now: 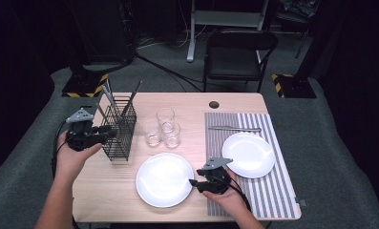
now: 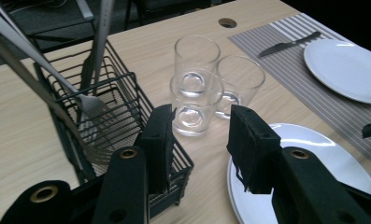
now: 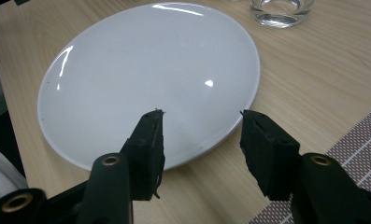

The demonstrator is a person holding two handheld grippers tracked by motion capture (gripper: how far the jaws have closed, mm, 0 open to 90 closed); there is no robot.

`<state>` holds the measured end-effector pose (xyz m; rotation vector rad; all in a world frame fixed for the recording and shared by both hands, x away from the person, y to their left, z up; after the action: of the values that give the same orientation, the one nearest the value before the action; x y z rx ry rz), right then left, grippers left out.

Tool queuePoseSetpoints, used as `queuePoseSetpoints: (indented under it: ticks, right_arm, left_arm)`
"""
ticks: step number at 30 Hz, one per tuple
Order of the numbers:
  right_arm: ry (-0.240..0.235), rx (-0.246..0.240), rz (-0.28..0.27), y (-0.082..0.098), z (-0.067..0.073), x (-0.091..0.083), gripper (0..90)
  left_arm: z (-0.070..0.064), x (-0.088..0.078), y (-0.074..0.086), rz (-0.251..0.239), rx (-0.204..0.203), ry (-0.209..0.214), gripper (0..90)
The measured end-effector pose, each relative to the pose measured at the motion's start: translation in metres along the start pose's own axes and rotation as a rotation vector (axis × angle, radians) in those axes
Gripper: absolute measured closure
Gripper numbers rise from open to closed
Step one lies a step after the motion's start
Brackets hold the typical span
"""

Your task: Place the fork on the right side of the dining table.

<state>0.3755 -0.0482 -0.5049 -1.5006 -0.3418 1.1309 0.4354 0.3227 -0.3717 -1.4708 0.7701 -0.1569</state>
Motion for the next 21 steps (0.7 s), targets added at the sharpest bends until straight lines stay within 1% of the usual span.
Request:
queuePoseSetpoints:
  ticks: [3,5,8,13,14,15,16,17,18,19,20,21]
  right_arm:
    - [0.001,0.0,-0.001,0.0,0.0,0.0,48.8]
    - [0.002,0.004,0.001,0.0,0.0,-0.001,48.8]
    - [0.005,-0.001,-0.002,-0.001,0.0,-0.001,48.8]
    - [0.009,0.003,-0.009,-0.001,-0.002,-0.001,49.1]
    - [0.01,0.008,-0.006,0.0,-0.002,-0.002,49.1]
    - [0.01,0.008,-0.005,0.0,-0.002,-0.002,49.2]
    - [0.009,0.008,-0.004,0.0,-0.002,-0.002,49.2]
    - [0.01,0.008,-0.004,0.0,-0.002,-0.001,49.2]
    - [0.01,0.008,-0.004,0.0,-0.002,-0.001,49.2]
    - [0.008,0.007,-0.005,0.0,-0.002,-0.001,49.2]
    - [0.008,0.007,-0.005,0.0,-0.002,-0.001,49.2]
    - [0.01,0.007,-0.004,0.0,-0.002,-0.001,49.4]
  left_arm:
    - [0.004,0.0,-0.001,-0.002,-0.005,-0.004,60.5]
    - [0.008,-0.001,-0.002,0.011,-0.006,-0.016,60.6]
    - [0.013,-0.001,-0.003,0.004,-0.004,-0.035,60.7]
    - [0.021,-0.003,-0.005,0.018,-0.001,-0.057,61.7]
    - [0.022,-0.003,-0.006,0.019,-0.002,-0.059,61.9]
    - [0.026,-0.003,-0.006,0.015,-0.002,-0.071,62.2]
    - [0.026,-0.003,-0.006,0.015,-0.002,-0.071,62.3]
    - [0.029,-0.003,-0.007,0.02,-0.006,-0.077,62.5]
    - [0.029,-0.003,-0.007,0.02,-0.006,-0.077,62.6]
    - [0.034,-0.002,-0.006,0.015,-0.023,-0.091,62.8]
    - [0.034,-0.002,-0.006,0.015,-0.023,-0.091,63.0]
    - [0.038,-0.001,-0.005,0.014,-0.027,-0.101,63.0]
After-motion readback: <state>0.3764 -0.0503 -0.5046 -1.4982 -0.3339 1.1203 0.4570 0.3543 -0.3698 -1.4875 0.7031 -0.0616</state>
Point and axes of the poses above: each handheld gripper's, and its own axes: x roughly forward along the jaws, y roughly out of its underside, z roughly to its left, the point moved 4 cm from there along x, roughly forward along the jaws, and after that the axes turned 13 degrees about -z, right-handed, at the moved point
